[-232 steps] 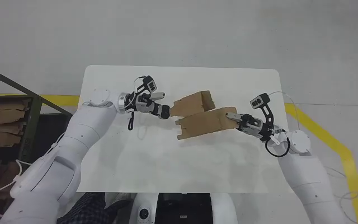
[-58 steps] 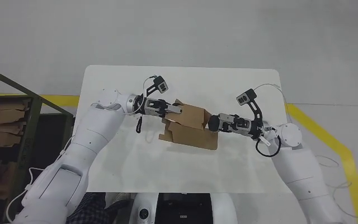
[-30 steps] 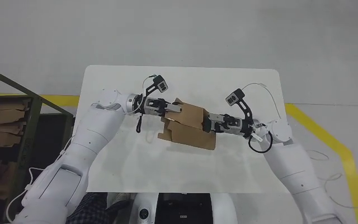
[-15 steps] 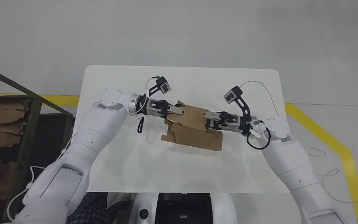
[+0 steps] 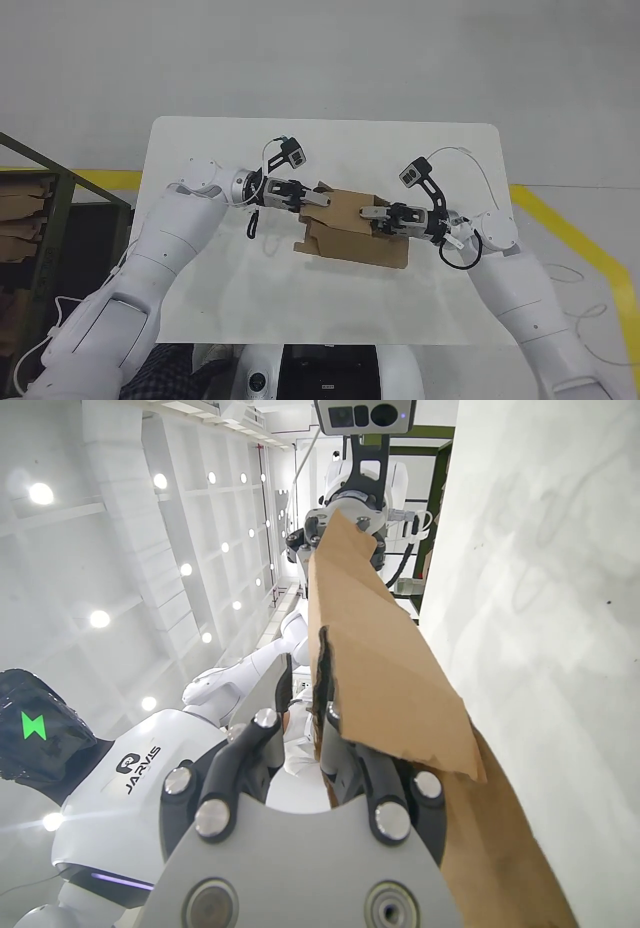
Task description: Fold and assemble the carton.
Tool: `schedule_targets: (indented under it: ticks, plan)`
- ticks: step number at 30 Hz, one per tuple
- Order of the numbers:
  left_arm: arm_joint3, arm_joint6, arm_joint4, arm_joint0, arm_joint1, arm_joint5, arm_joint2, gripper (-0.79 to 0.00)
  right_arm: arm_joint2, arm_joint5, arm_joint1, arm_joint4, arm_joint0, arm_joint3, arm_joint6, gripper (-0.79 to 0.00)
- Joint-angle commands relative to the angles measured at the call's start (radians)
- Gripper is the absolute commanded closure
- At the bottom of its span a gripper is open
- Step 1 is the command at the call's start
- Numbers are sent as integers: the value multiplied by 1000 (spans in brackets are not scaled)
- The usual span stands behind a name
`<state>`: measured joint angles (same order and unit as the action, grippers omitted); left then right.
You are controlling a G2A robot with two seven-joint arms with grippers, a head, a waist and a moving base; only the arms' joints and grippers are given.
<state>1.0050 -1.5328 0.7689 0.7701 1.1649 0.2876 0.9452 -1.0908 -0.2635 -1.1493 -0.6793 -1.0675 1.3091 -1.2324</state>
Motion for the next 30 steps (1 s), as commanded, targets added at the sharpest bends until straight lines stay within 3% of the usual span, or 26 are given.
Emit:
schedule_targets:
  ticks: [1, 3, 4, 5, 6, 16, 30]
  plan:
    - [3, 1, -1, 2, -1, 1, 2, -12, -1, 3, 0, -1, -1, 2, 1, 0]
    - [7, 0, -2, 5, -2, 0, 5, -132, -2, 7, 0, -2, -2, 4, 4, 0]
    - [10, 0, -1, 6, -2, 0, 7, -231, -3, 10, 0, -2, -2, 6, 4, 0]
    - [13, 1, -1, 7, -3, 1, 10, -382, -4, 13, 0, -1, -2, 9, 4, 0]
    - [16, 2, -2, 9, -4, 2, 13, -785, -6, 16, 1, 1, -3, 12, 5, 0]
    - [66, -3, 23, 31, -24, -3, 67, -785, -24, 49, 5, 16, -12, 64, 22, 0]
    - [59, -3, 80, 19, -46, -3, 43, -785, -27, 77, 9, 91, -16, 83, 77, 0]
